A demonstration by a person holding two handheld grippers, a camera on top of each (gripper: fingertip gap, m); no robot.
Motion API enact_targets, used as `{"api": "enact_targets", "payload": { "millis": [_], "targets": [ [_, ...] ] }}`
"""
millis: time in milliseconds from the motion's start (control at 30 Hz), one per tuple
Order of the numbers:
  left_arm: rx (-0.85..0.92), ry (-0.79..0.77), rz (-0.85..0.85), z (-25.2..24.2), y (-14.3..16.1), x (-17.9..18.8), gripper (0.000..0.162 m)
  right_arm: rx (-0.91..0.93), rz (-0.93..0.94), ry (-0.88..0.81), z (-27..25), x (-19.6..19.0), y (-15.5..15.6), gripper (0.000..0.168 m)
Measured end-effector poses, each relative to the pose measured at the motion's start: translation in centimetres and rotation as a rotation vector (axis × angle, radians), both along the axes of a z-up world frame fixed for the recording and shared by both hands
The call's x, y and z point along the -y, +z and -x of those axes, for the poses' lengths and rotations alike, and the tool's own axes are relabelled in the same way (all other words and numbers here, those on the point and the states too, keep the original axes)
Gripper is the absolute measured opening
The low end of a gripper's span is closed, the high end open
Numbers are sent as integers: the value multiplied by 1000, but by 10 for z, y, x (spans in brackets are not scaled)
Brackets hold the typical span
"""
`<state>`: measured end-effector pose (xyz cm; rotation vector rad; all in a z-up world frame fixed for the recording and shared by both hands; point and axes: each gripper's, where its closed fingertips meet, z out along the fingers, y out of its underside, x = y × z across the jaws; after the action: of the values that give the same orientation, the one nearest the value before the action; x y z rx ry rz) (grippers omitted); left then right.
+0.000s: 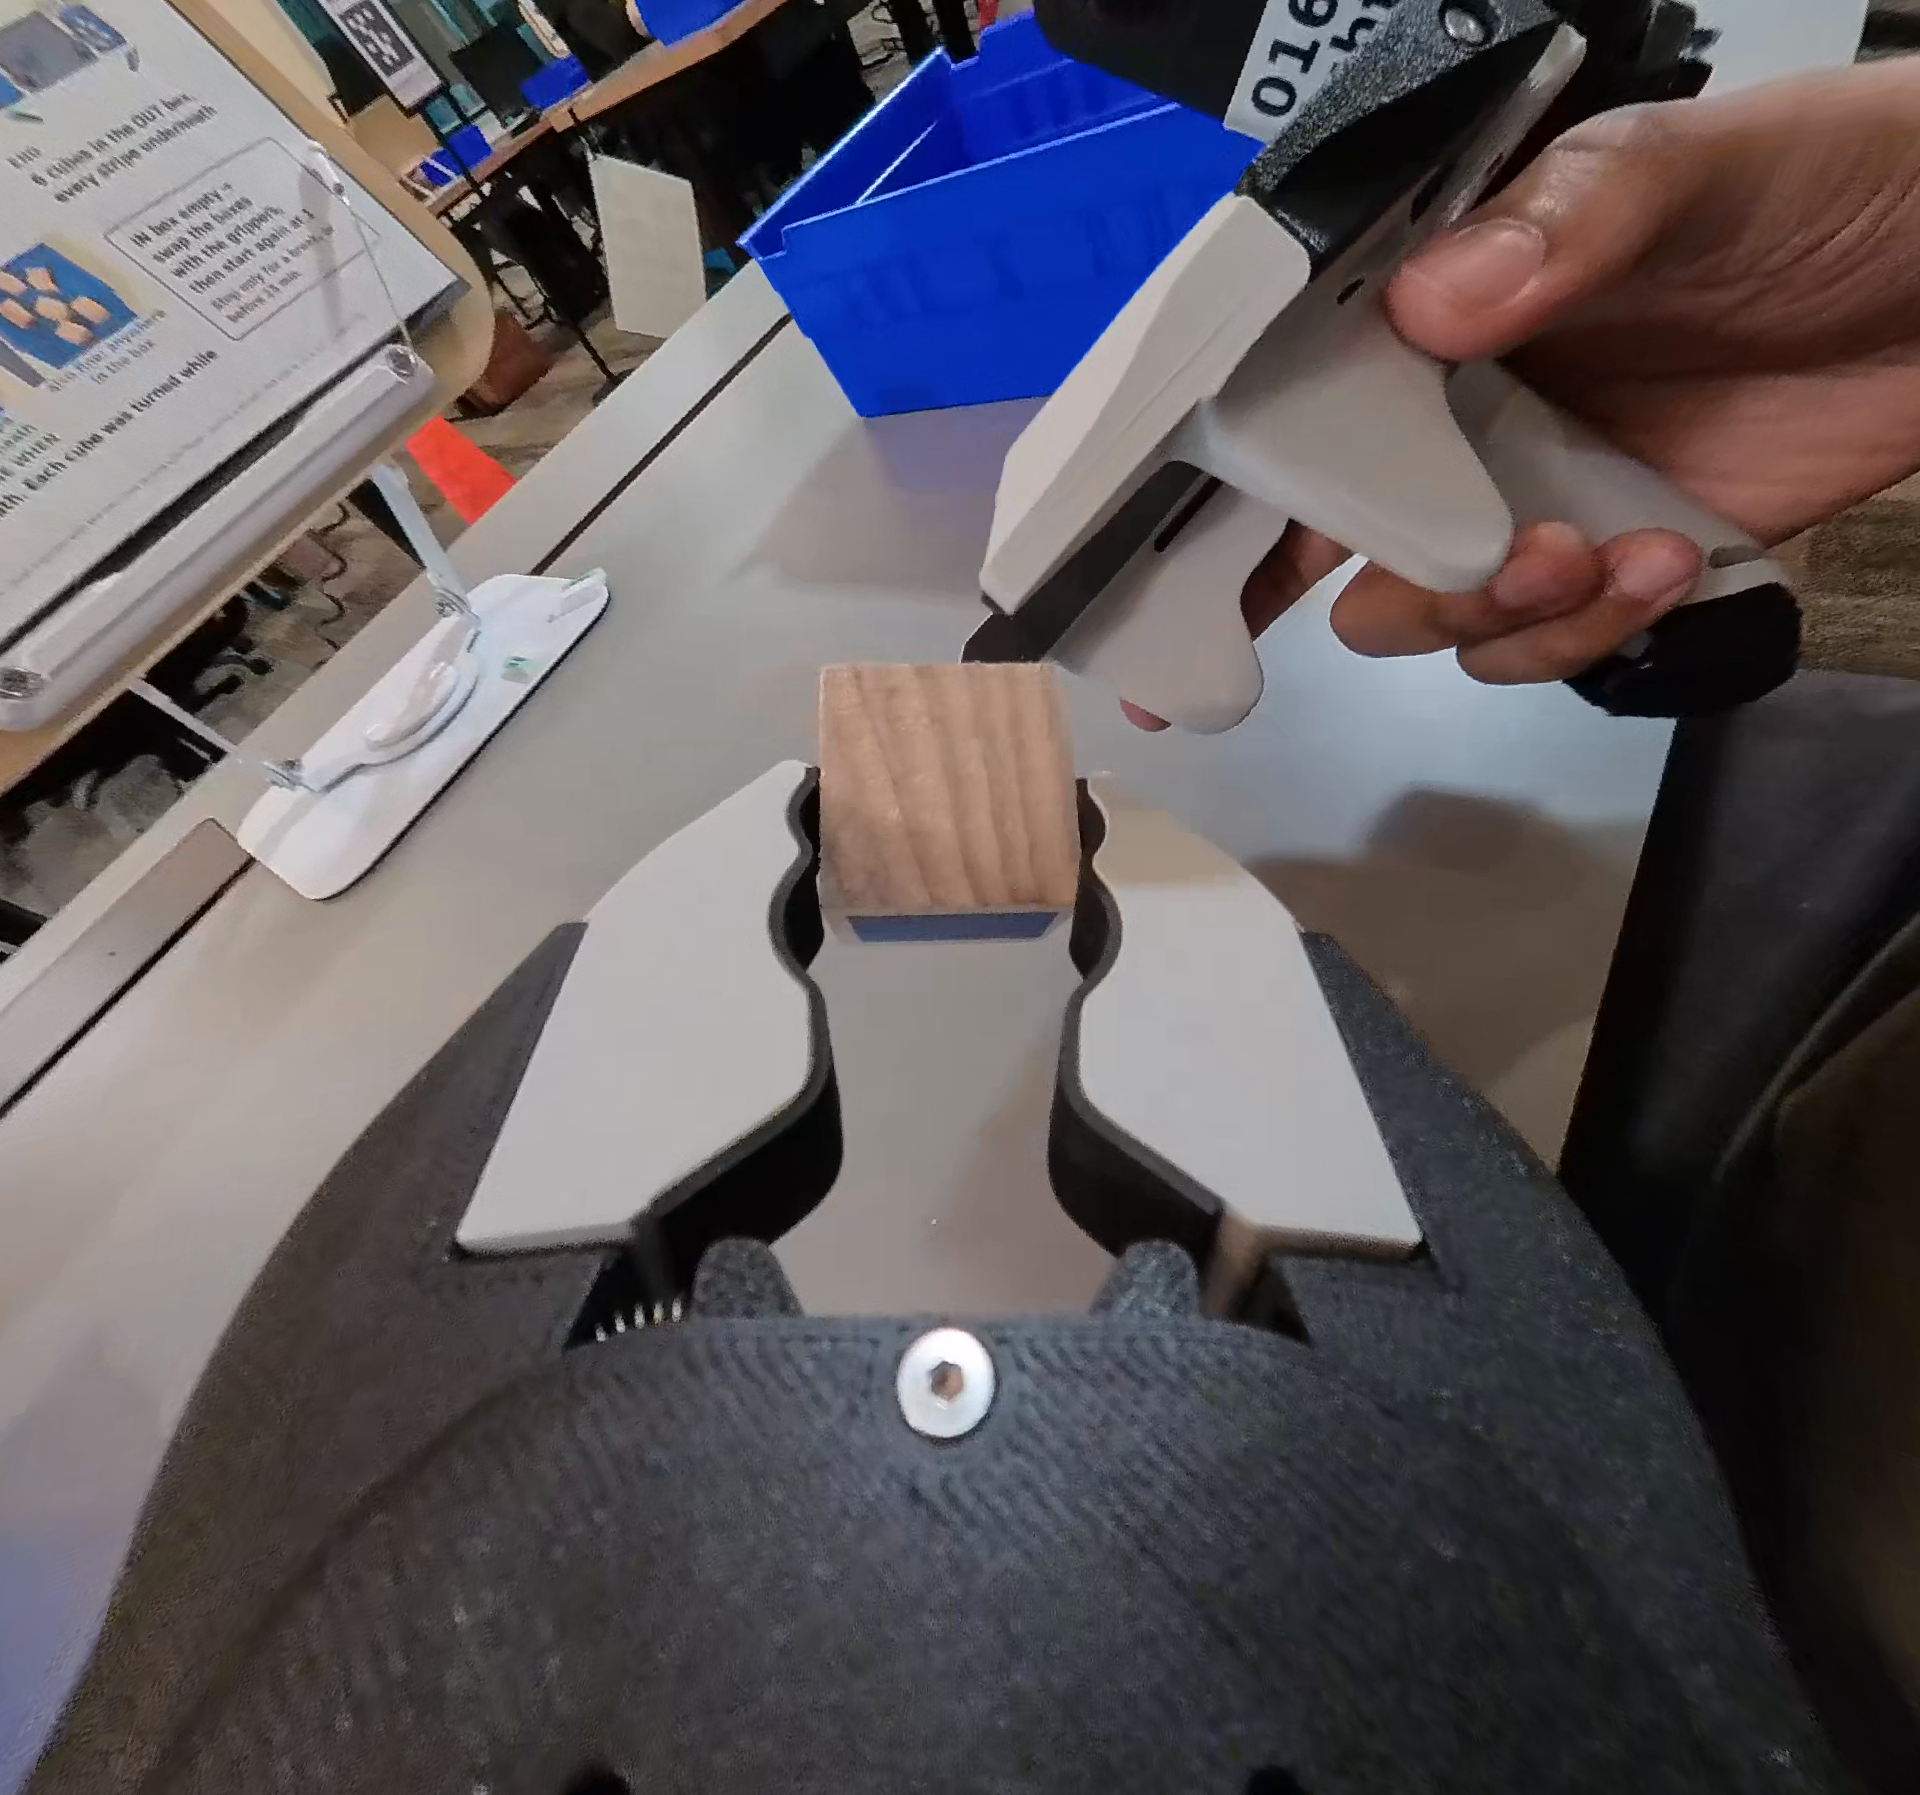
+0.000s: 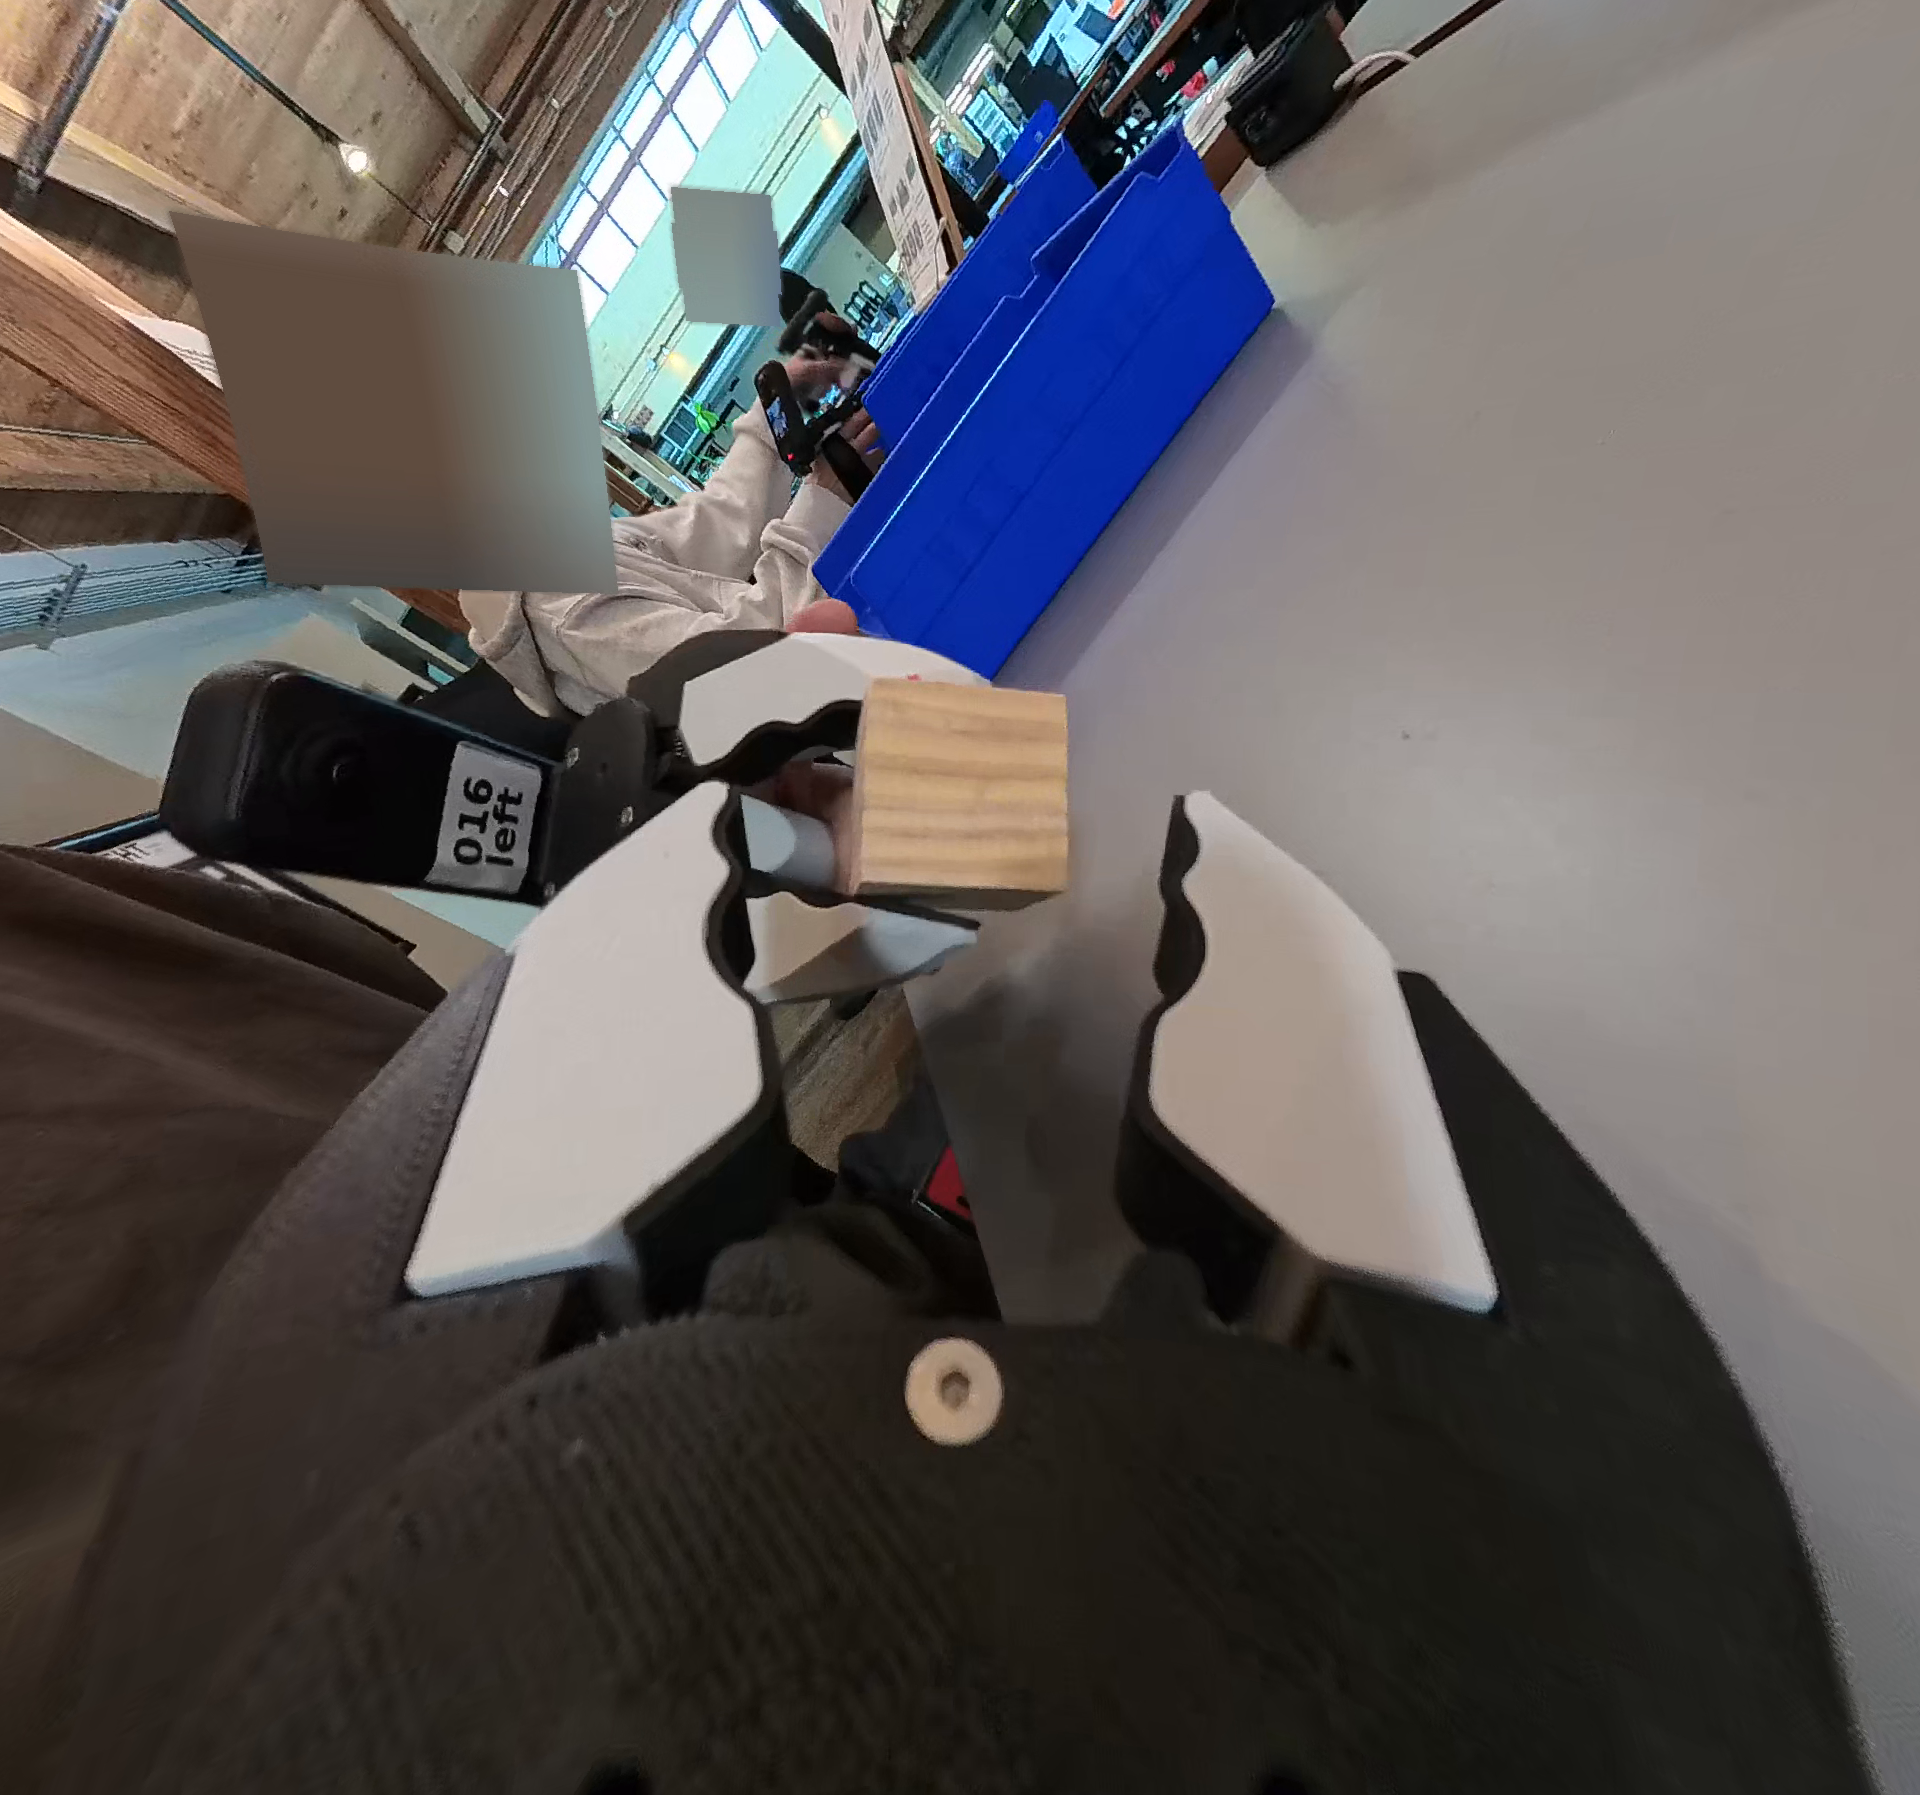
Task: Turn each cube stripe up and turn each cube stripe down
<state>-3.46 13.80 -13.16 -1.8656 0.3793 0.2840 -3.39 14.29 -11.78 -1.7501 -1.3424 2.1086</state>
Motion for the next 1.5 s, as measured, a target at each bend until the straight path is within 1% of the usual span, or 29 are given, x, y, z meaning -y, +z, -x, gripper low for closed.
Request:
{"api": "enact_targets", "payload": {
  "millis": [233, 267, 333, 367, 467, 500, 533, 633, 667, 733, 833, 933, 1067, 1133, 1200, 1267, 1300, 1367, 1500],
  "targets": [
    [18, -13, -4, -4, 1, 0, 45, 31, 6, 42, -1, 8, -6, 75],
    [19, -16, -2, -5, 0, 0, 45, 35, 6, 54, -2, 11, -7, 71],
    [9, -12, -6, -5, 1, -1, 45, 46, -2, 87, -4, 16, -9, 49],
    [10, -12, -11, -6, 2, -1, 45, 49, -11, 83, -3, 15, -10, 44],
    [19, 7, -33, -6, 5, -2, 45, 47, 11, 82, -3, 12, -9, 44],
    [16, 18, -38, -6, 5, -3, 49, 51, 26, 74, -3, 10, -9, 44],
    [13, 28, -39, -4, 5, -3, 57, 52, 45, 66, -3, 7, -8, 44],
    [47, 51, -36, 1, 3, -3, 84, 46, 110, 29, -2, -6, -4, 44],
    [73, 47, -35, 3, 3, -3, 85, 48, 128, 23, -2, -11, -3, 44],
    [141, 40, -31, 8, 4, -1, 85, 68, 150, 14, -2, -20, -5, 44],
    [264, -25, 26, 5, -3, 2, 82, 131, 193, 36, -5, -26, -10, 44],
    [386, -89, 76, -5, -8, 3, 80, 180, 318, 65, -8, -23, -4, 44],
    [481, -134, 68, -11, -3, 3, 79, 249, 252, 84, -11, -14, -9, 44],
    [520, -154, 76, -13, -2, 4, 77, 273, 276, 108, -13, -11, -7, 44],
    [547, -176, 77, -16, 0, 5, 75, 262, 388, 159, -16, -9, 1, 44],
    [570, -185, 67, -17, 2, 4, 74, 206, 576, 220, -20, -11, 19, 44],
    [578, -185, 67, -17, 2, 4, 74, 188, 639, 231, -20, -13, 24, 44],
    [586, -184, 73, -17, 1, 3, 74, 164, 703, 256, -22, -15, 30, 44],
    [595, -193, 59, -19, 5, 5, 73, 143, 772, 283, -22, -15, 34, 44]
  ]
}}
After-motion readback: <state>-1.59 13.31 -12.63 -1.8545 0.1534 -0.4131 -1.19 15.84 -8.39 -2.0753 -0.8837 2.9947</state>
